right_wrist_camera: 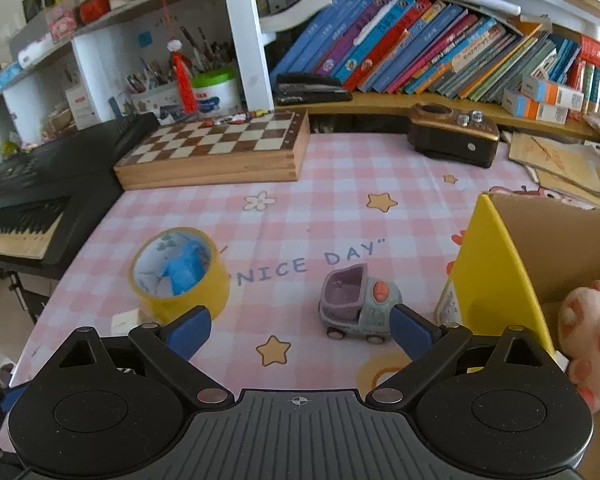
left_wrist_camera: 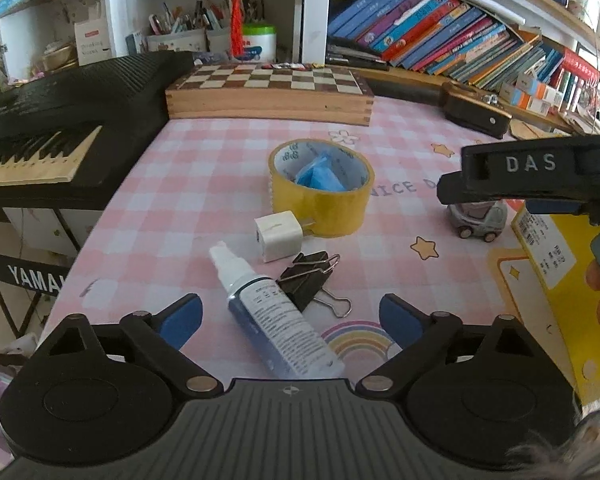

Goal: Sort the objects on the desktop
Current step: 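Grasp the white spray bottle with the left tool while the right tool approaches the grey toy car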

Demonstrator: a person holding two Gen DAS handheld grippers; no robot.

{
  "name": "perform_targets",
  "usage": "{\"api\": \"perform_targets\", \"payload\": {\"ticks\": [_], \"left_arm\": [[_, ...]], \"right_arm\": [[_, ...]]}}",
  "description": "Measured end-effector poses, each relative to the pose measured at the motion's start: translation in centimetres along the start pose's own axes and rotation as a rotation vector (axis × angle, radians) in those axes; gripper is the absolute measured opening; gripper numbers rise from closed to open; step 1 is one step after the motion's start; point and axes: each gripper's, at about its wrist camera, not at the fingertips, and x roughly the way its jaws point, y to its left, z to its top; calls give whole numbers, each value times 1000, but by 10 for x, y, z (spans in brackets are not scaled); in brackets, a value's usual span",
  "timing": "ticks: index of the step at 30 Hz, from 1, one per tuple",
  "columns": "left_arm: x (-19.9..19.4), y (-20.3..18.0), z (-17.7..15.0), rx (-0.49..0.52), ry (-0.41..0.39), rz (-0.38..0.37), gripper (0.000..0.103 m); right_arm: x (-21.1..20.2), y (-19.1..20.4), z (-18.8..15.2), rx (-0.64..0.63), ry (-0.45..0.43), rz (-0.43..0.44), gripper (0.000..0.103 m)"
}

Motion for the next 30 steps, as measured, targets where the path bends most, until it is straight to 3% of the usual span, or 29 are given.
{"api": "perform_targets", "payload": {"ticks": [6, 14, 23, 26, 30], "left_arm": [[17, -3, 0, -8, 40, 9, 80], [22, 5, 0, -48, 56, 44, 50], [9, 21, -7, -86, 85, 35, 37], [5, 25, -11, -80, 84, 33, 31], [3, 30, -11, -97, 90, 24, 31]], "right_arm": [[21, -1, 2, 20, 34, -28, 98], [42, 7, 2, -20, 28, -117, 98], [56, 14, -3, -63, -9, -207, 98], [63, 13, -3, -59, 10, -210, 97], [71, 8, -6, -32, 49, -194, 95]]}}
